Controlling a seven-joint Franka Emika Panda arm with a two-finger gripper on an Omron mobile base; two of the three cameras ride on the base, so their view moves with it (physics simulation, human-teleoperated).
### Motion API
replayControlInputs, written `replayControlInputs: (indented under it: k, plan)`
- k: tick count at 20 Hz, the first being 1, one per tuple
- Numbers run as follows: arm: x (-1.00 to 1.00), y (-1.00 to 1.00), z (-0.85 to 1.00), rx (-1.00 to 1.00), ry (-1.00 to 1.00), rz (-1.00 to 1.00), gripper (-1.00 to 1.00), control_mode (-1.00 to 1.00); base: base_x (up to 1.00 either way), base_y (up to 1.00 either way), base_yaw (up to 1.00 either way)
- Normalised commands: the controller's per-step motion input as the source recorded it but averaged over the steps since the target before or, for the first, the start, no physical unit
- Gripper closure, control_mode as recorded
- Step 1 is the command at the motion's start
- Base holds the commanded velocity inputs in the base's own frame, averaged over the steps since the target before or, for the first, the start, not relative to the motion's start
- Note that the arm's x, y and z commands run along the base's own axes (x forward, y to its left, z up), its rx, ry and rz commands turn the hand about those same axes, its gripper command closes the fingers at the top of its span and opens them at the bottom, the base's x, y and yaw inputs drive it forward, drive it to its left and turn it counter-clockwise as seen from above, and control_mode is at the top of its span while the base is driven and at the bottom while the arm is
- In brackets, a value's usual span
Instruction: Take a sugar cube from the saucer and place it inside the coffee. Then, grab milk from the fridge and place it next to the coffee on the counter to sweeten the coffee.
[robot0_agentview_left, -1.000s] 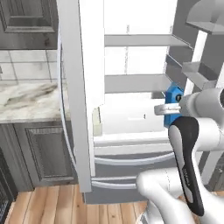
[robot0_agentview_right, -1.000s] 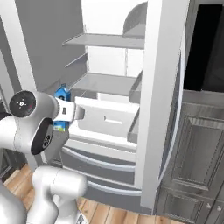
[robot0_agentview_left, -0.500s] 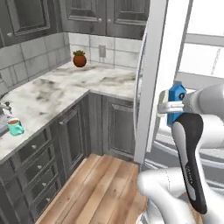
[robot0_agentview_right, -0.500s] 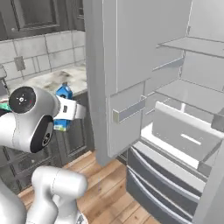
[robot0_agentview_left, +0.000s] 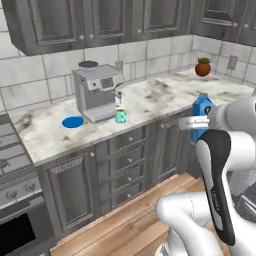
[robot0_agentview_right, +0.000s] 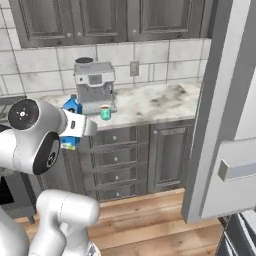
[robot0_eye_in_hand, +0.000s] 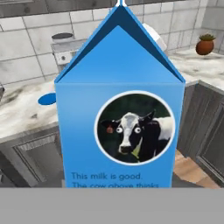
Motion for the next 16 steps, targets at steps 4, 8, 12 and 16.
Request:
replayControlInputs:
  k: [4, 8, 12, 16]
  plan:
    - [0.0, 0.0, 0.0, 0.0, 0.0, 0.0, 1.0, 1.0, 0.92, -0.1, 0.38]
    - [0.0, 0.0, 0.0, 0.0, 0.0, 0.0, 1.0, 1.0, 0.98, -0.42, 0.14]
    - [0.0, 0.0, 0.0, 0.0, 0.0, 0.0, 1.0, 1.0, 0.82, -0.47, 0.16]
    - [0.0, 0.0, 0.0, 0.0, 0.0, 0.0, 1.0, 1.0, 0.6, -0.32, 0.28]
